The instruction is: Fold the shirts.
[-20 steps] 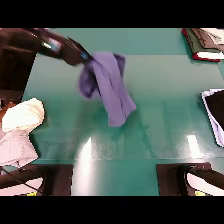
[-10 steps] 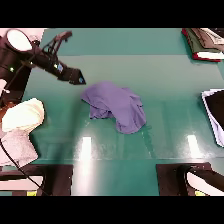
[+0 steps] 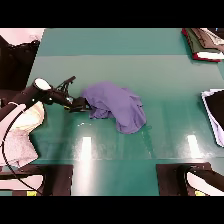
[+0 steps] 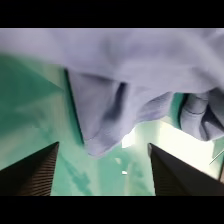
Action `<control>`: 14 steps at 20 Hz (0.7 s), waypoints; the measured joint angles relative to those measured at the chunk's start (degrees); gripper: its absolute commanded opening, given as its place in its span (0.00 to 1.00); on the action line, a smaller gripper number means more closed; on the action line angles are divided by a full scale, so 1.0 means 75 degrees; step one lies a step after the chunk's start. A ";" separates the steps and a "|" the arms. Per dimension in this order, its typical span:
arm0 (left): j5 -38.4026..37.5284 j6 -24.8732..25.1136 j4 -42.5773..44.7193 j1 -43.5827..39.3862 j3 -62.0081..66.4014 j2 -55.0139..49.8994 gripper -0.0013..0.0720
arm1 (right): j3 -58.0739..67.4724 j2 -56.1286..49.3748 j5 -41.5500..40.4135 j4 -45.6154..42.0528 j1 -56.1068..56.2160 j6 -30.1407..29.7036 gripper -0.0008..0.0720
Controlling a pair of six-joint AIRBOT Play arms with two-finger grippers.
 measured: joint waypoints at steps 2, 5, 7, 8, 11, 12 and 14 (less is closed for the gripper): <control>0.0350 0.0076 -0.0210 -0.0163 -0.0274 -0.0017 0.89 | 0.0000 0.0000 0.0000 0.0000 0.0000 0.0000 0.04; 0.0857 0.0122 -0.0329 -0.0507 -0.0463 -0.0035 0.33 | 0.0000 0.0000 0.0023 0.0003 0.0000 0.0000 0.04; 0.1148 0.0140 -0.0370 -0.0734 -0.0516 -0.0041 0.05 | 0.0000 0.0000 0.0093 0.0000 0.0000 0.0000 0.04; 0.1215 0.0152 -0.0396 -0.0836 -0.0530 -0.0041 0.05 | 0.0000 0.0000 0.0152 0.0003 0.0000 0.0000 0.04; 0.1233 0.0114 -0.0379 -0.0930 -0.0417 0.0015 0.05 | -0.0032 0.0000 0.0595 0.0006 0.0000 0.0000 0.04; 0.1134 0.0090 -0.0312 -0.0901 -0.0283 0.0079 0.05 | -0.0114 0.0003 0.0793 0.0012 0.0000 0.0000 0.04; 0.0895 0.0052 -0.0035 -0.0769 0.0070 0.0329 0.05 | -0.0548 0.0061 0.1241 0.0015 0.0000 0.0000 0.04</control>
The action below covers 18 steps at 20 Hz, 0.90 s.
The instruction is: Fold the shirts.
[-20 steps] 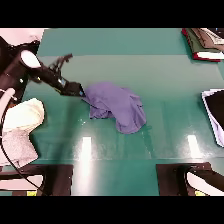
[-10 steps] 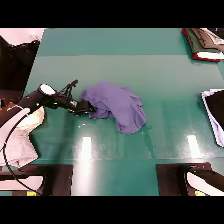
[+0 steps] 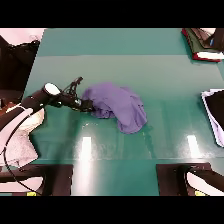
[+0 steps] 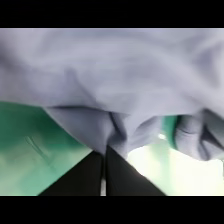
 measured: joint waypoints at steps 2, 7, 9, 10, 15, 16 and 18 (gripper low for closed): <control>-0.0184 -0.0090 0.0446 0.0131 0.0420 0.0373 0.05 | -0.0831 0.0117 0.0286 0.0210 -0.0003 -0.0067 0.20; -0.0446 -0.0201 0.1434 0.0251 0.1186 0.1198 0.05 | -0.4057 0.0347 -0.0076 0.1961 0.0009 -0.0609 0.75; -0.0557 -0.0221 0.1617 0.0271 0.1297 0.1326 0.05 | -0.5368 0.0370 -0.0653 0.2480 0.0131 -0.0778 0.75; -0.0632 -0.0224 0.1679 0.0277 0.1335 0.1370 0.05 | -0.5925 0.0385 -0.0973 0.2640 0.0230 -0.0842 0.75; -0.0889 -0.0274 0.1830 0.0280 0.1408 0.1460 0.05 | -0.7874 0.0393 -0.2757 0.3229 0.1276 -0.1003 0.75; -0.0912 -0.0312 0.1836 0.0280 0.1416 0.1466 0.05 | -0.8078 0.0350 -0.3104 0.3328 0.1521 -0.1014 0.75; -0.0941 -0.0356 0.1862 0.0280 0.1422 0.1475 0.05 | -0.8306 0.0140 -0.3605 0.3442 0.1955 -0.1023 0.74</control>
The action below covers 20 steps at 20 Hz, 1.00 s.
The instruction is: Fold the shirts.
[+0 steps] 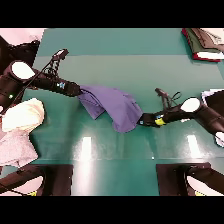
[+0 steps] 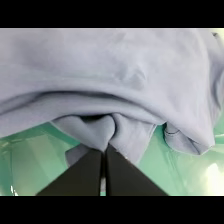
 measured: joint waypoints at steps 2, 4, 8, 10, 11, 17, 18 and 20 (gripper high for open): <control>-0.0061 -0.0023 0.0003 0.0000 0.0000 0.0003 0.05 | -0.0047 -0.0312 -0.0318 0.0067 0.0379 -0.0006 0.74; -0.0134 -0.0041 0.0009 0.0000 0.0000 0.0003 0.05 | 0.0064 -0.0673 -0.0609 0.0117 0.0737 -0.0009 0.70; -0.0283 -0.0055 0.0012 0.0000 0.0000 0.0003 0.05 | 0.0455 -0.1271 -0.0933 0.0119 0.1122 -0.0012 0.11; -0.0356 -0.0064 0.0015 0.0000 0.0000 0.0003 0.05 | 0.0627 -0.1416 -0.1005 0.0061 0.1195 -0.0017 0.04; -0.0391 -0.0064 0.0015 0.0000 0.0000 0.0003 0.05 | 0.0705 -0.1431 -0.1017 -0.0029 0.1221 -0.0023 0.04; -0.0574 -0.0221 0.0493 0.0000 0.0356 0.0003 0.05 | 0.1641 -0.0595 -0.0930 -0.1032 0.0848 0.0105 0.03; -0.0662 -0.0280 0.0670 0.0000 0.0571 0.0003 0.05 | 0.1891 -0.0350 -0.0810 -0.1145 0.0647 0.0140 0.03; -0.0956 -0.0361 0.1040 0.0000 0.1262 0.0006 0.05 | 0.2515 0.0195 -0.0612 -0.1346 0.0108 0.0189 0.03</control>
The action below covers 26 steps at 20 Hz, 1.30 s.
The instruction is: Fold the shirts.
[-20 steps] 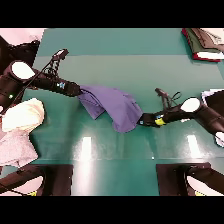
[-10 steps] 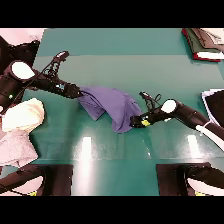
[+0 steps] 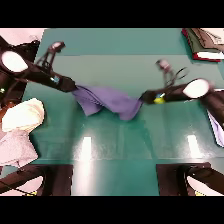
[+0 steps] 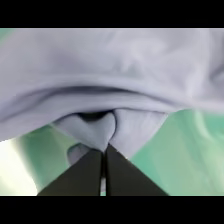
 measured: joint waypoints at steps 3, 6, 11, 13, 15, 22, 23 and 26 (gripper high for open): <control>-0.0629 -0.0058 0.0443 0.0000 0.1507 -0.0003 0.05 | 0.1131 0.0822 0.0481 -0.0172 -0.0953 0.0032 0.03; -0.1343 -0.0082 0.0720 0.0000 0.3468 0.0003 0.05 | 0.2448 0.1580 0.1003 -0.0274 -0.2063 0.0044 0.03; -0.1856 -0.0096 0.0868 0.0000 0.5473 0.0507 0.05 | 0.4403 0.2384 0.1853 -0.0329 -0.3742 0.0050 0.03; -0.1923 -0.0099 0.0903 0.0000 0.5721 0.0889 0.05 | 0.5050 0.2486 0.2212 -0.0341 -0.4226 0.0050 0.03; -0.1947 -0.0099 0.0909 0.0000 0.5846 0.1241 0.05 | 0.5703 0.2430 0.2576 -0.0350 -0.4622 0.0052 0.03; -0.1953 -0.0096 0.1443 0.0000 0.4237 0.1591 0.05 | 0.7367 0.0941 0.4179 -0.0006 -0.5053 0.0184 0.03; -0.1865 -0.0096 0.1501 0.0000 0.3742 0.1536 0.05 | 0.7329 0.0670 0.4342 0.0050 -0.4925 0.0204 0.03; -0.1285 -0.0099 0.1617 0.0000 0.2139 0.1172 0.05 | 0.6790 -0.0105 0.4447 0.0119 -0.4307 0.0207 0.03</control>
